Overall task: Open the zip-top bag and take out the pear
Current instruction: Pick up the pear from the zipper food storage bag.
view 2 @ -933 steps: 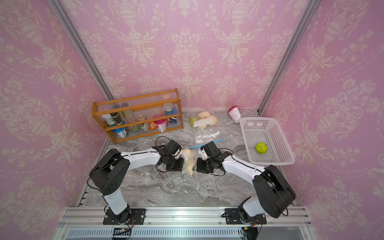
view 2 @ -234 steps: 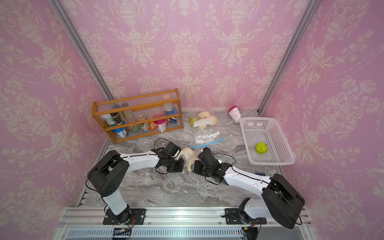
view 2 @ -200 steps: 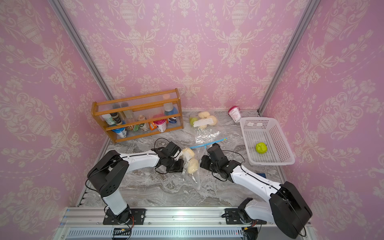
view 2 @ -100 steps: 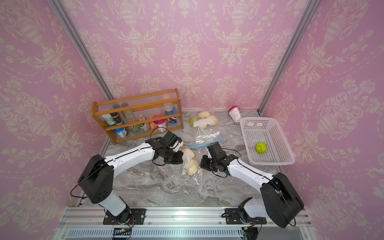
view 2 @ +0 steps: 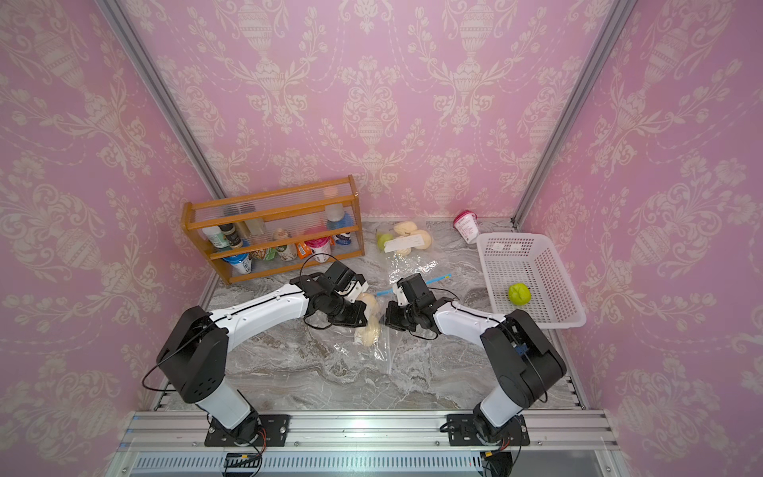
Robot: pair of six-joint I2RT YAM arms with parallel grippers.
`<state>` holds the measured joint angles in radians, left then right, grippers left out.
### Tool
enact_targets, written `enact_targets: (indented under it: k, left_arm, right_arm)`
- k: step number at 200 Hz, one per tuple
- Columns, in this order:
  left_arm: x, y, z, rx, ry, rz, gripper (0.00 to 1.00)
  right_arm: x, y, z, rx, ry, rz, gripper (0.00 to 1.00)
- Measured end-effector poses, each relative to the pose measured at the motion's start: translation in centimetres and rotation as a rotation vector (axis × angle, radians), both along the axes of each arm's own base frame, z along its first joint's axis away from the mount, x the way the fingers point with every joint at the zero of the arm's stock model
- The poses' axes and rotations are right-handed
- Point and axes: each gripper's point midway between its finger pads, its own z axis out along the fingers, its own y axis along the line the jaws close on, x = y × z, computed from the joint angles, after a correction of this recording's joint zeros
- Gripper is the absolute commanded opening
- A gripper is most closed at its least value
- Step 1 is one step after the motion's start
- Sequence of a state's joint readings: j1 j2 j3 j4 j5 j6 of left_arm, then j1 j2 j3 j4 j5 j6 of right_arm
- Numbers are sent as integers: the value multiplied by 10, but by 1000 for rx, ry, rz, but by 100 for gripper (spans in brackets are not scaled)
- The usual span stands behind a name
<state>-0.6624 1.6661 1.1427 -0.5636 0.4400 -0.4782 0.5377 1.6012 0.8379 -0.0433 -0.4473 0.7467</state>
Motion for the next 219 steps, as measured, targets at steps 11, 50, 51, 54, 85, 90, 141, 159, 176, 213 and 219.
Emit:
enact_targets:
  k: [11,50,51,54,85,90,141,159,176,213,219]
  left_arm:
    - [-4,4,-4,15,14,2,0]
    - [-28,25,-21,83,79,8,0]
    - [-29,26,-21,84,80,9,0]
    - [-30,28,-21,89,85,9,0]
    - [-41,38,-26,120,108,12,0]
    - [-42,39,-28,120,110,12,0]
    - [-38,23,-47,74,112,20,0]
    - [-38,11,-55,56,111,12,0]
    - [-39,-1,-62,41,114,-1,0]
    - [-37,-22,-73,12,109,-6,0]
    - [-35,-24,-73,3,103,-2,0]
  right_arm:
    - [5,2,7,1,-23,10,31]
    - [1,-4,16,-48,-20,56,47]
    - [0,-4,16,-50,-18,57,48]
    - [-1,-5,16,-55,-18,63,48]
    - [-19,-13,22,-86,32,93,52]
    - [-21,-14,22,-86,41,96,53]
    - [-37,-13,22,-62,132,98,57]
    - [-39,-13,21,-60,144,96,57]
    - [-40,-14,20,-63,151,93,58]
    - [-40,-18,15,-94,169,84,58]
    - [-39,-19,16,-98,165,85,58]
